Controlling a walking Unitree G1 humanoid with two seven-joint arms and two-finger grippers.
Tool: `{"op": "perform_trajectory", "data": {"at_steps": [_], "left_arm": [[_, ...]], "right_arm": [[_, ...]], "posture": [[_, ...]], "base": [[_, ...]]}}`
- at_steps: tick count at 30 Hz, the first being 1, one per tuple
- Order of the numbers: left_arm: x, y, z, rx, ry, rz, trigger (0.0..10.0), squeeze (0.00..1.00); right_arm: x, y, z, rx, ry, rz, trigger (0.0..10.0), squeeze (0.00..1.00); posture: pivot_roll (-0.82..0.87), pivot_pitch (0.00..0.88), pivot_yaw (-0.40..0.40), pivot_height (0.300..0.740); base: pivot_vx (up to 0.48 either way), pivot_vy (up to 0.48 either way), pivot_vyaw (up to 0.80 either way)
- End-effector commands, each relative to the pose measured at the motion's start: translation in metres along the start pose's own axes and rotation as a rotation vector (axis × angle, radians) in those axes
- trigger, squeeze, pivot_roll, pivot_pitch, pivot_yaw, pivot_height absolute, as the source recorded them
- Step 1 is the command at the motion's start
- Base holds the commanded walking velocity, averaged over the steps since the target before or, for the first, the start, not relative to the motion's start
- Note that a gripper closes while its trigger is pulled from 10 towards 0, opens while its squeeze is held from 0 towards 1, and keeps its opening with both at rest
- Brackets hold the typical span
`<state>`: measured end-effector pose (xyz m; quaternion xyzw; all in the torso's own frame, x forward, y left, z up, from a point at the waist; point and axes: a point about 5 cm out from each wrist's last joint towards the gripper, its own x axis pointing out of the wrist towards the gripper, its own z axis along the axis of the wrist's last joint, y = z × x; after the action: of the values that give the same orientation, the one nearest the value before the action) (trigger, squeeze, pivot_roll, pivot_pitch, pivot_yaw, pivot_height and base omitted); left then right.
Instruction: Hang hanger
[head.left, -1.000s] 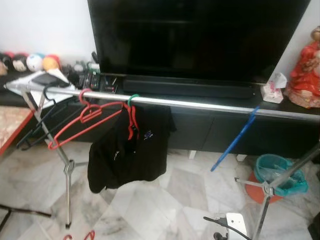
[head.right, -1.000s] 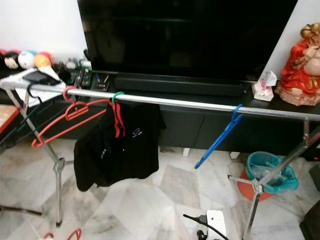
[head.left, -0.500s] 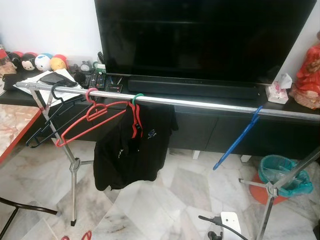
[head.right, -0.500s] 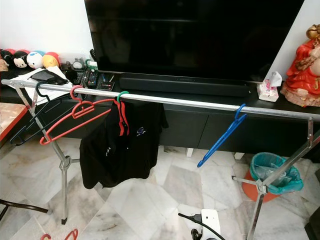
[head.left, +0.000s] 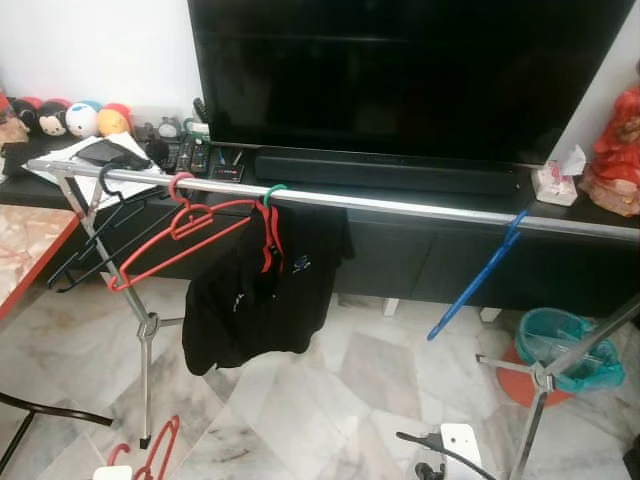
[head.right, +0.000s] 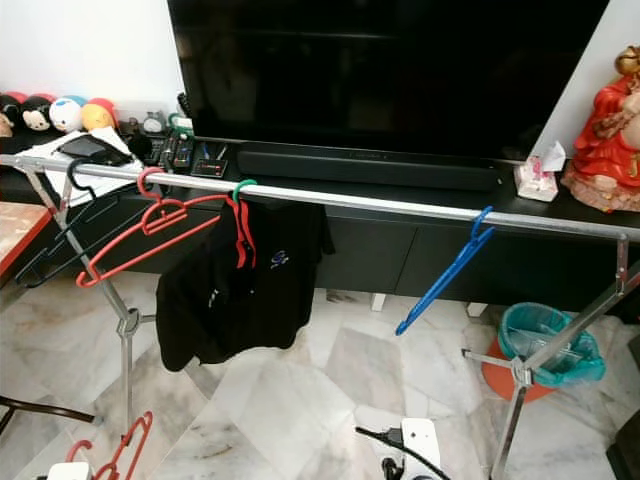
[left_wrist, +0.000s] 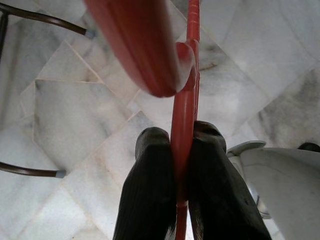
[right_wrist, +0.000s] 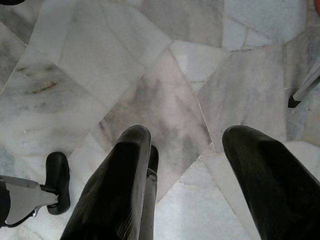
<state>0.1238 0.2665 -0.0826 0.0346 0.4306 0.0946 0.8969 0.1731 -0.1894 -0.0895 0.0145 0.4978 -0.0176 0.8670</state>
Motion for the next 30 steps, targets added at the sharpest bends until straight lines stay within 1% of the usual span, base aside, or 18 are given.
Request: {"op": "perform_trajectory", "data": {"at_steps": [1,7,20,27,30], "left_arm": [[0.000,-0.003,-0.001,0.002,0.006,0.001,10.0,0.00],[0.001,-0.005,0.001,0.003,0.002,-0.004,10.0,0.00],[0.003,-0.001,0.007,0.009,-0.006,0.007,10.0,0.00],[0.007,-0.009,0.015,0.020,-0.023,-0.014,10.0,0.00],[0.007,-0.009,0.017,0.029,-0.025,-0.018,10.0,0.00]], "right_arm": [[0.000,-0.004,0.000,-0.001,0.002,-0.012,10.0,0.00],[-0.001,-0.005,0.000,-0.003,0.003,-0.012,10.0,0.00],[0.000,-0.003,0.000,-0.002,0.002,-0.010,10.0,0.00],[0.000,-0.001,0.002,0.003,-0.003,-0.008,10.0,0.00],[0.000,0.000,0.004,0.009,-0.008,-0.008,10.0,0.00]], "posture": [[0.14,0.000,-0.069,0.740],[0.14,0.000,-0.070,0.740],[0.14,0.000,-0.067,0.740],[0.15,0.000,-0.063,0.740],[0.14,0.000,-0.058,0.740]], "base": [[0.000,-0.285,0.00],[0.000,-0.287,0.00],[0.000,-0.299,0.00],[0.000,-0.331,0.00],[0.000,-0.337,0.00]]}}
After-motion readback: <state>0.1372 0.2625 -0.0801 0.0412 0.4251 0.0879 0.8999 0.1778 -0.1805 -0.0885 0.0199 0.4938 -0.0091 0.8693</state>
